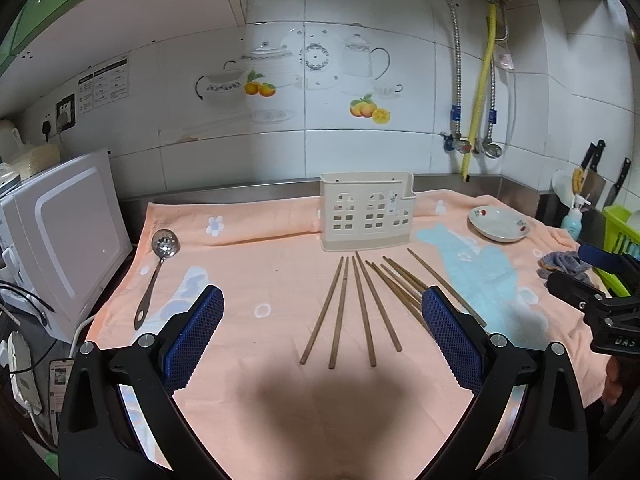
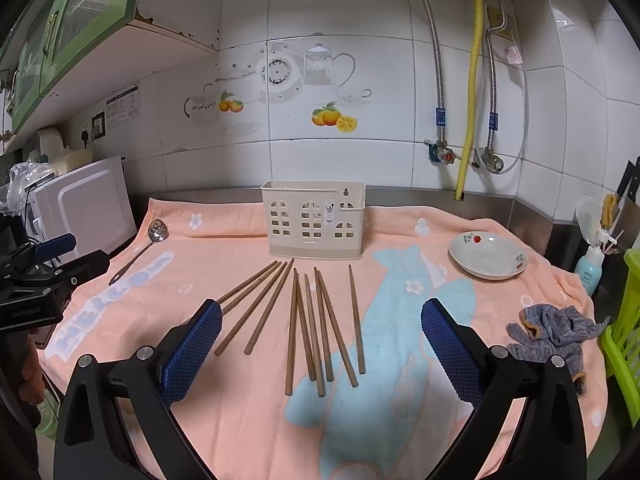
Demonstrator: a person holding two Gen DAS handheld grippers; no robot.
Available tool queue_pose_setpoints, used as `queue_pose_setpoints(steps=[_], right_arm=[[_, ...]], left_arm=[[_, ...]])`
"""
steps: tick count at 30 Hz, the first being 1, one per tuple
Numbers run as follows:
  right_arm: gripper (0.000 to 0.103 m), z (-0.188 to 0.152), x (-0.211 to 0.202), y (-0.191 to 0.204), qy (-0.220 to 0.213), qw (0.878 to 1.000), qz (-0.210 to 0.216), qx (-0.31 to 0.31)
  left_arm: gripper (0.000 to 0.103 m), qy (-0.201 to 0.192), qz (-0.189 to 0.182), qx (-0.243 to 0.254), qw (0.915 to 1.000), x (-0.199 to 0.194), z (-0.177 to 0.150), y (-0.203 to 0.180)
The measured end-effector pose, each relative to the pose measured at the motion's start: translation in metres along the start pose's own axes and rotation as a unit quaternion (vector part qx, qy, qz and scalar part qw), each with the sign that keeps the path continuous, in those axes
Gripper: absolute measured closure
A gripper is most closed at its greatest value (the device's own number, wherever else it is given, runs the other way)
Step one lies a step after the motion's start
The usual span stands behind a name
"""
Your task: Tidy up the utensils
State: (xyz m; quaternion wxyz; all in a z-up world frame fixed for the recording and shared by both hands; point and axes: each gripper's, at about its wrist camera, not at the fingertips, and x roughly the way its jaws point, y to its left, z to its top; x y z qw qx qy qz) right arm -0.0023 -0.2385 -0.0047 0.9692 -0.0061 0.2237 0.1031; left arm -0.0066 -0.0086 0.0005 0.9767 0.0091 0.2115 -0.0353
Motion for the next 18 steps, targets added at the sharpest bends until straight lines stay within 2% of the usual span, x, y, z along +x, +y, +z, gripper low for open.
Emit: queue_pose_setpoints(steps=[18], right_arm=[[0.006,-0.0002,0.0000,-0.0015,0.000,1.000,0.003,-0.001]], left_arm=[[0.005,-0.001,-0.009,0.000,1.0000,-0.0031,-0.0017,0.0012]])
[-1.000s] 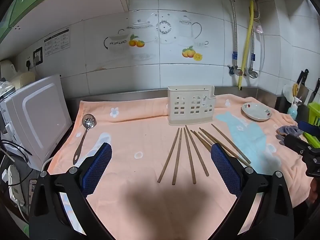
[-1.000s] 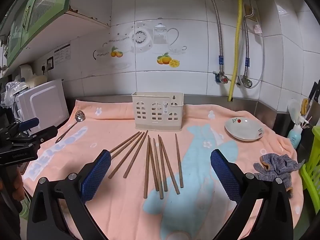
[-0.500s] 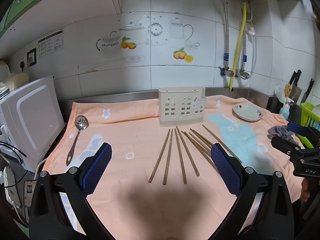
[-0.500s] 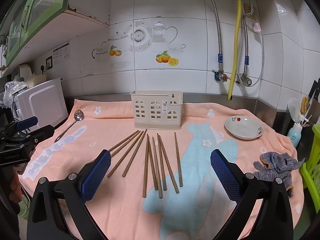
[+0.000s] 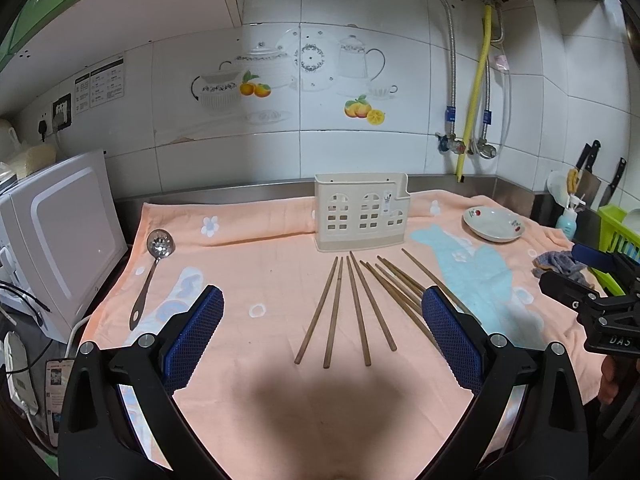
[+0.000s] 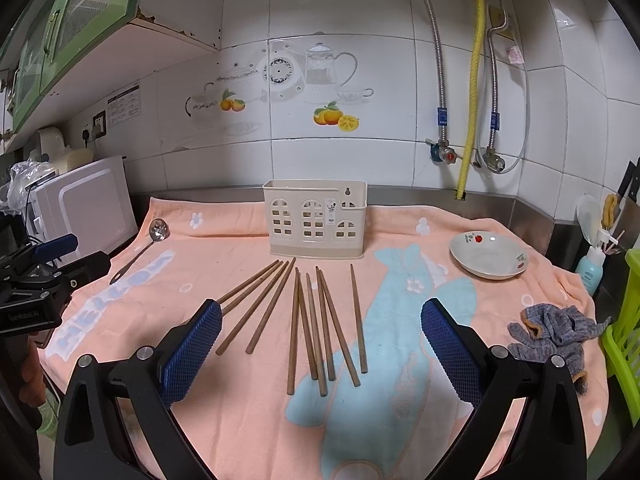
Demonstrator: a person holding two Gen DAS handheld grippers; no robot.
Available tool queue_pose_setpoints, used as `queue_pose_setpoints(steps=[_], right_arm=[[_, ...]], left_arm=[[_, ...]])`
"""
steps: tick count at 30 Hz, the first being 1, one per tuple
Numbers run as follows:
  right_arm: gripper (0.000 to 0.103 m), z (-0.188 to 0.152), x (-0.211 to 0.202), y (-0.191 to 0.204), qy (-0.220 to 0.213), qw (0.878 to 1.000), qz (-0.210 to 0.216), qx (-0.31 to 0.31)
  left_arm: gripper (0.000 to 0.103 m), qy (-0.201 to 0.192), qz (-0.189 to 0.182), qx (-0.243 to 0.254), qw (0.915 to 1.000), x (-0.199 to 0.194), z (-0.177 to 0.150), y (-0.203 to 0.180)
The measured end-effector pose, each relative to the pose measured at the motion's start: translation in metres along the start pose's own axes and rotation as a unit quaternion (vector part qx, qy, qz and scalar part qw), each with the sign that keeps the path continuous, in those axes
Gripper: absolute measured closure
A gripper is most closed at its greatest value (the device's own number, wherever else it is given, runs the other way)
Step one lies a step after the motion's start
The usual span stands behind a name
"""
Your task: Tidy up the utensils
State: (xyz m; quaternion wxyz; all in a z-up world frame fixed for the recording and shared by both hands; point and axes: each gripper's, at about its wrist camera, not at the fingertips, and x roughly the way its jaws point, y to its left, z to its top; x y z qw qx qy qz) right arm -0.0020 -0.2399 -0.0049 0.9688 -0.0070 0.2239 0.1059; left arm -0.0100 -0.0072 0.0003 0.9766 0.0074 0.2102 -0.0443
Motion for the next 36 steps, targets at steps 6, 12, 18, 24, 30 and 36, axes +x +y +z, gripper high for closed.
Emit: queue_pose_setpoints(steps=[6,12,18,24,30,36], right_arm=[[0.006,-0.0002,0.0000,0.0002,0.000,1.000,0.000,0.000],[0.006,-0.0001,0.0005,0.0020,0.001,1.000,0.002,-0.001],[0.006,0.0007,0.0006,0.0034,0.001,1.000,0.001,-0.001],[0.006,0.0007,0.0011,0.0045,0.001,1.000,0.001,-0.002],[0.006,0.0004,0.0010,0.0035,0.001,1.000,0.001,-0.002],[0.006,-0.0002,0.0016,0.0058,0.002,1.000,0.001,-0.002]], left_arm=[[0.005,0.000,0.001,-0.001,1.0000,0.0011,0.0004,-0.0002],[0.005,0.000,0.001,-0.001,1.0000,0.0009,0.0004,-0.0001],[0.005,0.000,0.001,-0.002,1.0000,0.0006,0.0006,0.0000],[0.005,-0.001,0.001,-0.003,1.0000,0.0008,0.0016,-0.0004],[0.005,0.000,0.000,-0.004,1.0000,0.0016,0.0017,0.0004],[0.005,0.002,0.002,-0.004,1.0000,0.0029,0.0011,0.0006]])
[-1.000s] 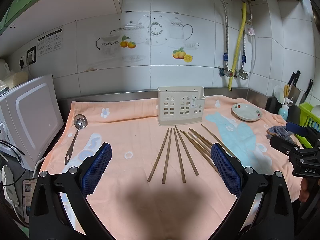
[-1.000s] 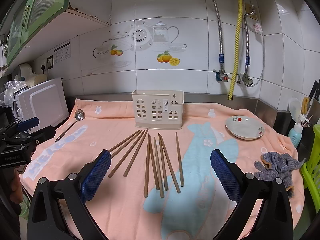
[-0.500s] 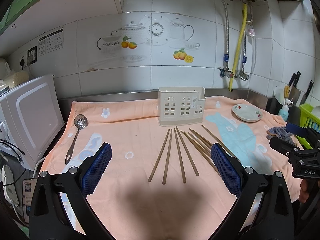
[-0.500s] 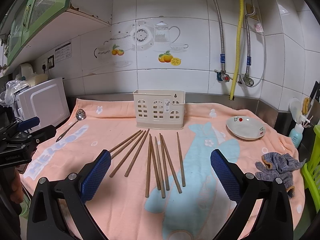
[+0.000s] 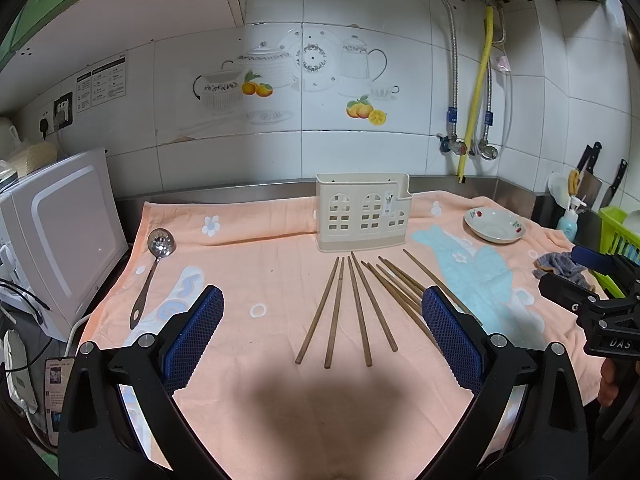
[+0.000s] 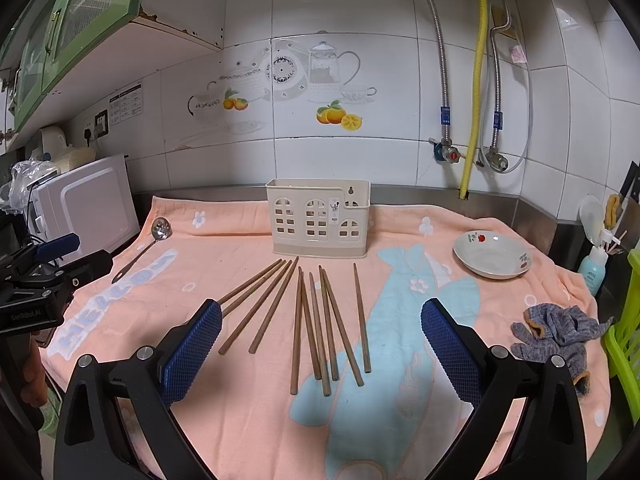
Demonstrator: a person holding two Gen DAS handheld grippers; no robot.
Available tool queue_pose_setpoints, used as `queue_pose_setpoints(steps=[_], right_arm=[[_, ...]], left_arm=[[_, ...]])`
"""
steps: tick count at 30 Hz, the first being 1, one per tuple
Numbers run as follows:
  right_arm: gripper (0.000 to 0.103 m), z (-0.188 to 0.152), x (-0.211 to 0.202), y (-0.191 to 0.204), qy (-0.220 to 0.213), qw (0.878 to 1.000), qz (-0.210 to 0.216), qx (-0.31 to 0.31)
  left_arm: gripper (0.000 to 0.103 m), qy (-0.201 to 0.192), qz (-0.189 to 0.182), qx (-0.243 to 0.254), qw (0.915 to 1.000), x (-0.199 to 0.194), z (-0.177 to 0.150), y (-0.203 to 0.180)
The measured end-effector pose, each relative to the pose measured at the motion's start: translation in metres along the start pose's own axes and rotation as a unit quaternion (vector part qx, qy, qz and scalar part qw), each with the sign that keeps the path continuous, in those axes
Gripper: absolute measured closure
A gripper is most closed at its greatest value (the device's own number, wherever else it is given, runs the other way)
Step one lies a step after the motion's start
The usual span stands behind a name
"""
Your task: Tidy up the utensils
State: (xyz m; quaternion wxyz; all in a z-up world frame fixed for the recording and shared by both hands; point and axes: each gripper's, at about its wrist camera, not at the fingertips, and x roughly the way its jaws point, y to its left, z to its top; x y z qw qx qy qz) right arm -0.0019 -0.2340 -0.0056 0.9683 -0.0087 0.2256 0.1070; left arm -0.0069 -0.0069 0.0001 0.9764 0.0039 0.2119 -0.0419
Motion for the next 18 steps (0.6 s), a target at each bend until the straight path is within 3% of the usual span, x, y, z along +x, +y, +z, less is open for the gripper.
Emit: queue_pose_setpoints(steps=[18], right_arm=[[0.006,0.0009,0.0032,-0.0007,0.004,1.000,0.002,0.001]], left_arm=[[0.005,0.004,-0.003,0.000,1.0000,0.0036,-0.0014,-0.0004]])
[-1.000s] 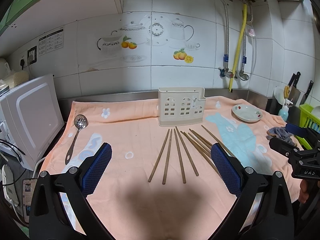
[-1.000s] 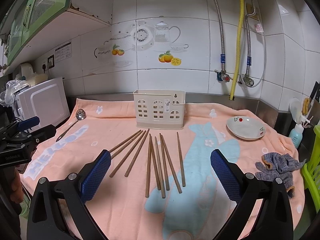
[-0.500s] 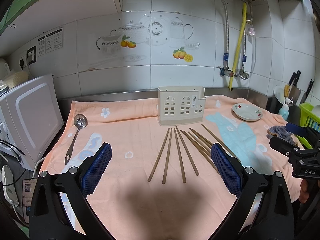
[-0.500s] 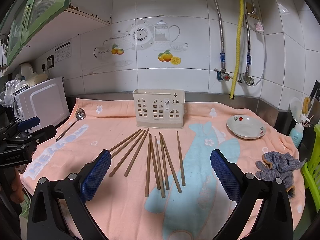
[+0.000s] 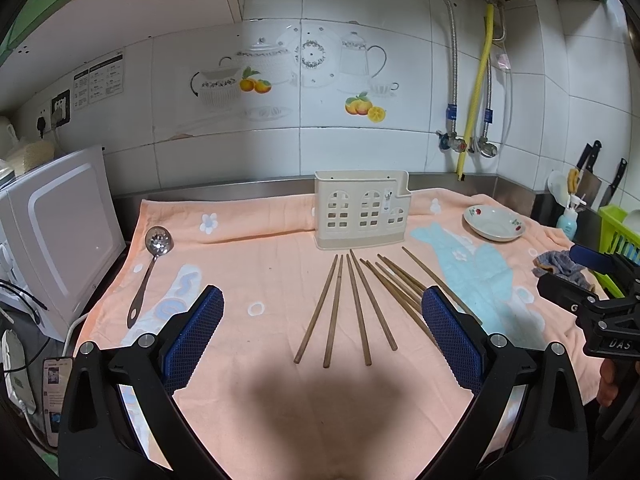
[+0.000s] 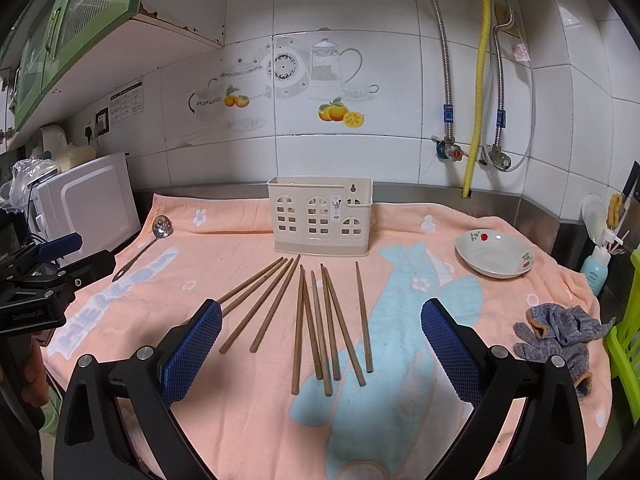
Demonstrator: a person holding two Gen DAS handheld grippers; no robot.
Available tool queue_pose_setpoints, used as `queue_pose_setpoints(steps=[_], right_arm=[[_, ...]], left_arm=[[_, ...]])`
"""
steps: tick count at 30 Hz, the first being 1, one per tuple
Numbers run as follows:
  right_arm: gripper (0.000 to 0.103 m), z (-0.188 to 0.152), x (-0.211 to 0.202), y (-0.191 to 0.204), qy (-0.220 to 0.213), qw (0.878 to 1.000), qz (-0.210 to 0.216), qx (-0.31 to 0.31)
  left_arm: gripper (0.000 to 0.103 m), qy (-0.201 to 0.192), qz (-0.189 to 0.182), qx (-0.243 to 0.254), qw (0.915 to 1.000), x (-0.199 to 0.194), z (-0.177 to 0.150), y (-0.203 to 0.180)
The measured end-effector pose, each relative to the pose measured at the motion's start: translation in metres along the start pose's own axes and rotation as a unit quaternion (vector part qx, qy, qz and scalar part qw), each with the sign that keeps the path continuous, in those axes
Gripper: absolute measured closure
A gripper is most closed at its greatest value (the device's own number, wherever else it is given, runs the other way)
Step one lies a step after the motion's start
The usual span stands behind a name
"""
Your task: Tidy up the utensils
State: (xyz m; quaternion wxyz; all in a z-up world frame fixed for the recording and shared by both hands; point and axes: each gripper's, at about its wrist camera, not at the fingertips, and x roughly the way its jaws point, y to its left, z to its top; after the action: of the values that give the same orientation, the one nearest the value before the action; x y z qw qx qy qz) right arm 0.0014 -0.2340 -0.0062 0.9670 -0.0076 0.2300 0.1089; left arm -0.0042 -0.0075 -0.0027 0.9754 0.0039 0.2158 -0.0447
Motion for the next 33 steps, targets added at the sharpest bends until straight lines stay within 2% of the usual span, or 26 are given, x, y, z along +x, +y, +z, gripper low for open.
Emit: queue_pose_setpoints(steps=[16,33], right_arm=[[0.006,0.000,0.010,-0.002,0.010,1.000,0.001,0.001],[0.007,0.001,0.034,-0.007,0.036,0.999,0.002,0.000]], left_arm=[[0.005,0.013,-0.008,-0.007,0.9999,0.012,-0.001,0.003],[0.005,0.056,-0.005,-0.008,0.9984,0.048,-0.009,0.018]])
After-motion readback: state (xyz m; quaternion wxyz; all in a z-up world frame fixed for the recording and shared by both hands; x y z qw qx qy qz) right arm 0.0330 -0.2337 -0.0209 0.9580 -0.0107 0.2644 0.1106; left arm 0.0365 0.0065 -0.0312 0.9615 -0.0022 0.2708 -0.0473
